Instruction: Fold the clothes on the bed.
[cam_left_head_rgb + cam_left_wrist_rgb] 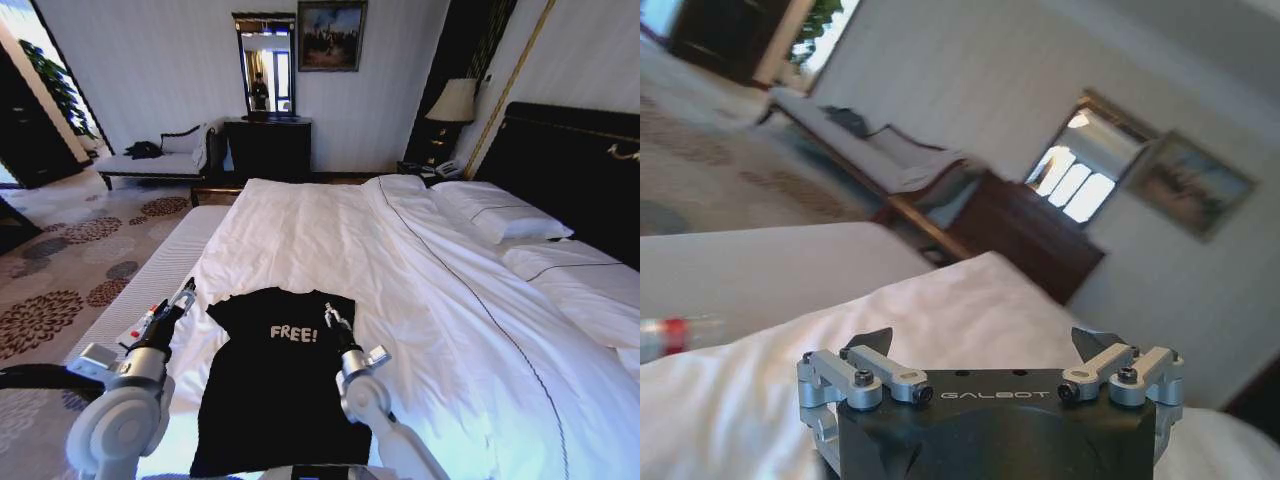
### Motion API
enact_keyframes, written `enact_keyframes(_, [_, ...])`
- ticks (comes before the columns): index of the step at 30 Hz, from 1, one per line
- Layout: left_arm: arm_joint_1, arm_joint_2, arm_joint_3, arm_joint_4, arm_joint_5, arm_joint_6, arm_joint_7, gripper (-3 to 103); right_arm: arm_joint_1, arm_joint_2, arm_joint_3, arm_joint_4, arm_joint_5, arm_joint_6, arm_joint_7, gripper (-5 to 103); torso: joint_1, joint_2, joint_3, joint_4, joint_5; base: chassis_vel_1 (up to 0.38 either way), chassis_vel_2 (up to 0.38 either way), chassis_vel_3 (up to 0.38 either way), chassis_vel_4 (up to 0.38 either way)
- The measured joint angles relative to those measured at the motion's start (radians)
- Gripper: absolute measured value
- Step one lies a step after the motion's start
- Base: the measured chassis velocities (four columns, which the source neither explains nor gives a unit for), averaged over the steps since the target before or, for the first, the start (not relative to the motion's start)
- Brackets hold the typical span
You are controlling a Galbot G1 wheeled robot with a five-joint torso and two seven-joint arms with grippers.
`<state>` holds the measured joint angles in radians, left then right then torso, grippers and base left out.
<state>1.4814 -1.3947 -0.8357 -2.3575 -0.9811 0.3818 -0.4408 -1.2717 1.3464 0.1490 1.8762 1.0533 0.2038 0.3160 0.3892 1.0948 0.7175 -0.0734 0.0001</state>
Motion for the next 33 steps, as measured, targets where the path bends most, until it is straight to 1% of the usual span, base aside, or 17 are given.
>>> enact_keyframes(2, [-0.044, 0.026, -0.008, 0.115, -0.012, -0.004, -0.014, 100, 0.0, 0.01, 0.044, -0.002, -0.007, 0.002, 0.034, 79, 0.0, 0.0, 0.0, 0.0, -0.0002, 0.0, 0.0, 0.0, 0.0])
enact_keyframes(3, [-0.044, 0.026, -0.008, 0.115, -0.012, -0.004, -0.014, 100, 0.0, 0.01, 0.044, -0.002, -0.007, 0.002, 0.034, 79, 0.0, 0.0, 0.0, 0.0, -0.0002, 0.0, 0.0, 0.0, 0.0])
enact_keyframes(4, [-0.067, 0.035, -0.008, 0.172, -0.02, -0.003, -0.017, 100, 0.0, 0.013, 0.059, -0.002, -0.009, 0.006, 0.035, 84, 0.0, 0.0, 0.0, 0.0, -0.0003, 0.0, 0.0, 0.0, 0.0])
enact_keyframes(5, [-0.079, 0.038, -0.006, 0.199, -0.024, -0.001, -0.019, 100, -0.001, 0.014, 0.065, -0.002, -0.011, 0.009, 0.034, 84, 0.0, 0.0, 0.0, 0.0, -0.0004, 0.0, 0.0, 0.0, 0.0])
enact_keyframes(6, [-0.114, 0.044, 0.011, 0.266, -0.04, 0.008, -0.02, 100, -0.004, 0.019, 0.072, 0.001, -0.02, 0.013, 0.028, 89, 0.0, 0.0, 0.0, 0.0001, -0.0002, 0.0, 0.0, 0.0, 0.0])
enact_keyframes(7, [-0.168, 0.049, 0.048, 0.358, -0.04, 0.015, -0.013, 100, -0.006, 0.029, 0.07, 0.003, -0.034, 0.015, 0.024, 98, 0.0, 0.0, 0.0, -0.0001, -0.0003, 0.0, 0.0, 0.0, 0.0])
enact_keyframes(8, [-0.187, 0.051, 0.059, 0.388, -0.039, 0.015, -0.009, 100, -0.006, 0.033, 0.069, 0.003, -0.039, 0.015, 0.024, 99, 0.0, 0.0, 0.0, -0.0002, -0.0001, 0.0, 0.0, 0.0, 0.0])
enact_keyframes(9, [-0.187, 0.051, 0.059, 0.388, -0.039, 0.015, -0.009, 100, -0.006, 0.033, 0.069, 0.003, -0.039, 0.015, 0.024, 99, 0.0, 0.0, 0.0, -0.0002, -0.0001, 0.0, 0.0, 0.0, 0.0])
enact_keyframes(10, [-0.222, 0.053, 0.079, 0.44, -0.056, 0.019, -0.005, 100, -0.005, 0.04, 0.065, -0.003, -0.049, 0.015, 0.024, 100, 0.0, 0.0, 0.0, 0.0, -0.0002, 0.0, 0.0, 0.0, 0.0])
enact_keyframes(13, [-0.276, 0.059, 0.117, 0.53, -0.125, 0.032, 0.009, 100, -0.004, 0.05, 0.06, -0.018, -0.062, 0.015, 0.025, 100, 0.0, 0.0, 0.0, 0.0, -0.0001, 0.0, 0.0, 0.0, 0.0])
enact_keyframes(15, [-0.281, 0.059, 0.122, 0.539, -0.13, 0.032, 0.012, 100, -0.004, 0.05, 0.06, -0.019, -0.063, 0.015, 0.025, 100, 0.0, 0.0, 0.0, 0.0, 0.0, 0.0, 0.0, 0.0, 0.0])
enact_keyframes(17, [-0.308, 0.058, 0.137, 0.598, -0.156, 0.036, 0.043, 100, -0.004, 0.049, 0.057, -0.024, -0.069, 0.015, 0.029, 100, 0.0, 0.0, 0.0, 0.0, 0.0, 0.0, 0.0, 0.0, 0.0])
enact_keyframes(18, [-0.315, 0.057, 0.138, 0.616, -0.164, 0.037, 0.047, 100, -0.005, 0.047, 0.056, -0.024, -0.071, 0.015, 0.032, 100, 0.0, 0.0, 0.0, 0.0001, 0.0, 0.0, 0.0, 0.0, 0.0])
enact_keyframes(19, [-0.315, 0.057, 0.138, 0.616, -0.164, 0.037, 0.047, 100, -0.005, 0.047, 0.056, -0.024, -0.071, 0.015, 0.032, 100, 0.0, 0.0, 0.0, 0.0001, 0.0, 0.0, 0.0, 0.0, 0.0])
enact_keyframes(24, [-0.344, 0.055, 0.145, 0.688, -0.17, 0.037, 0.049, 100, -0.015, 0.038, 0.059, -0.014, -0.076, 0.009, 0.048, 100, 0.0, 0.0, 0.0, 0.0002, 0.0, 0.0, 0.0, 0.0, 0.0])
enact_keyframes(28, [-0.357, 0.047, 0.165, 0.727, -0.137, 0.038, 0.045, 100, -0.021, 0.033, 0.069, -0.013, -0.076, 0.008, 0.057, 100, 0.0, 0.0, 0.0, -0.0001, 0.0, 0.0, 0.0, 0.0, 0.0])
enact_keyframes(33, [-0.331, 0.049, 0.172, 0.72, -0.106, 0.05, 0.041, 100, -0.022, 0.038, 0.074, -0.019, -0.077, 0.008, 0.061, 100, 0.0, 0.0, 0.0, -0.0002, 0.0, 0.0, 0.0, 0.0, 0.0])
